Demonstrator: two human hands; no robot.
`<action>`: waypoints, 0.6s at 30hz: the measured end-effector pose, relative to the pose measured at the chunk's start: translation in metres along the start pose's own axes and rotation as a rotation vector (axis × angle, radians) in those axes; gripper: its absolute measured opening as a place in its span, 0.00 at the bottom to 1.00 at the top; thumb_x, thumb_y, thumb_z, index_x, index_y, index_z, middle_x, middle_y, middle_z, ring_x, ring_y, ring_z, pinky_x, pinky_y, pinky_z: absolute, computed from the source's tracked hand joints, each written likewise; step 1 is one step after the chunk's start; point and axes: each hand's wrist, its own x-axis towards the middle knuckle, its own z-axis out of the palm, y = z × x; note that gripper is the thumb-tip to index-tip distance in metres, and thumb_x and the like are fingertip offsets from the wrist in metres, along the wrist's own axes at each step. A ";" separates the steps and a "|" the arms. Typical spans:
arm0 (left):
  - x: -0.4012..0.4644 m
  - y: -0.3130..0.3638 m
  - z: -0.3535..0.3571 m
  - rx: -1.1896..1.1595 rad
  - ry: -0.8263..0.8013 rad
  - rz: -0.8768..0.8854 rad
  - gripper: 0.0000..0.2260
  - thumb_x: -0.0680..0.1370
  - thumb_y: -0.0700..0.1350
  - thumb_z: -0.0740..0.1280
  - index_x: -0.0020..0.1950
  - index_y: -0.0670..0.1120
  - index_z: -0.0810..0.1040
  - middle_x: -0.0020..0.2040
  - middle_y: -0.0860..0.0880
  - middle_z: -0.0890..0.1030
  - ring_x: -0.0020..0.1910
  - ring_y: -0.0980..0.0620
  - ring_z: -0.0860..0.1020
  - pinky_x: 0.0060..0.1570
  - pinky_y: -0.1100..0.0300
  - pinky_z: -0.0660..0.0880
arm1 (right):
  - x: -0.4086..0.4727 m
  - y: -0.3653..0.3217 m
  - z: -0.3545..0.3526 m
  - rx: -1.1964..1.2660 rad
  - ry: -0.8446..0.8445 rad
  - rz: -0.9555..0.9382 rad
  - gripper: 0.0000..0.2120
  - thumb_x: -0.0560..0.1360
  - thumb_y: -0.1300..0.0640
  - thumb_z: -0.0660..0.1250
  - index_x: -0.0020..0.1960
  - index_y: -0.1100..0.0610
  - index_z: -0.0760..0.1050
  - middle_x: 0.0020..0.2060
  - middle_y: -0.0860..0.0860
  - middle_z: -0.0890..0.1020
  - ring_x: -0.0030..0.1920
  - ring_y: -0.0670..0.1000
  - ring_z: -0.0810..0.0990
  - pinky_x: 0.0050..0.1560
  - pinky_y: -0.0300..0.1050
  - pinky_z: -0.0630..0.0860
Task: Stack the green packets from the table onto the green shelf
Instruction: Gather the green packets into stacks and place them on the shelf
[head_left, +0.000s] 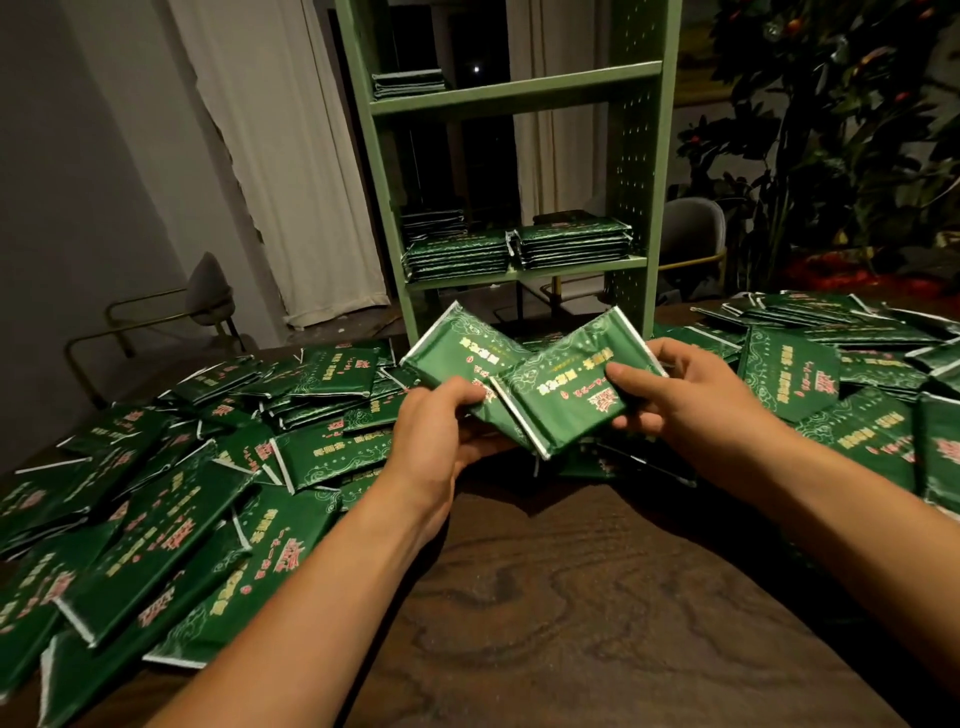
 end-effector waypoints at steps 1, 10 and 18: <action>0.000 -0.001 0.000 0.014 -0.003 0.010 0.11 0.79 0.35 0.61 0.60 0.36 0.77 0.54 0.37 0.83 0.48 0.44 0.83 0.42 0.50 0.83 | 0.000 0.000 0.000 -0.029 -0.012 -0.007 0.08 0.77 0.63 0.69 0.55 0.61 0.76 0.51 0.59 0.85 0.45 0.53 0.86 0.36 0.38 0.80; 0.004 -0.006 -0.001 0.230 0.007 0.128 0.12 0.80 0.37 0.65 0.38 0.49 0.75 0.44 0.45 0.82 0.44 0.46 0.80 0.48 0.44 0.79 | 0.001 0.004 -0.003 -0.191 -0.046 -0.067 0.07 0.76 0.65 0.70 0.53 0.59 0.79 0.46 0.54 0.86 0.47 0.56 0.83 0.46 0.52 0.72; 0.002 -0.004 -0.003 0.165 0.107 0.234 0.11 0.74 0.40 0.76 0.53 0.43 0.78 0.40 0.45 0.87 0.37 0.51 0.85 0.35 0.58 0.81 | -0.002 0.004 0.000 -0.105 -0.069 -0.101 0.25 0.64 0.59 0.77 0.58 0.62 0.75 0.48 0.59 0.86 0.48 0.56 0.85 0.46 0.50 0.78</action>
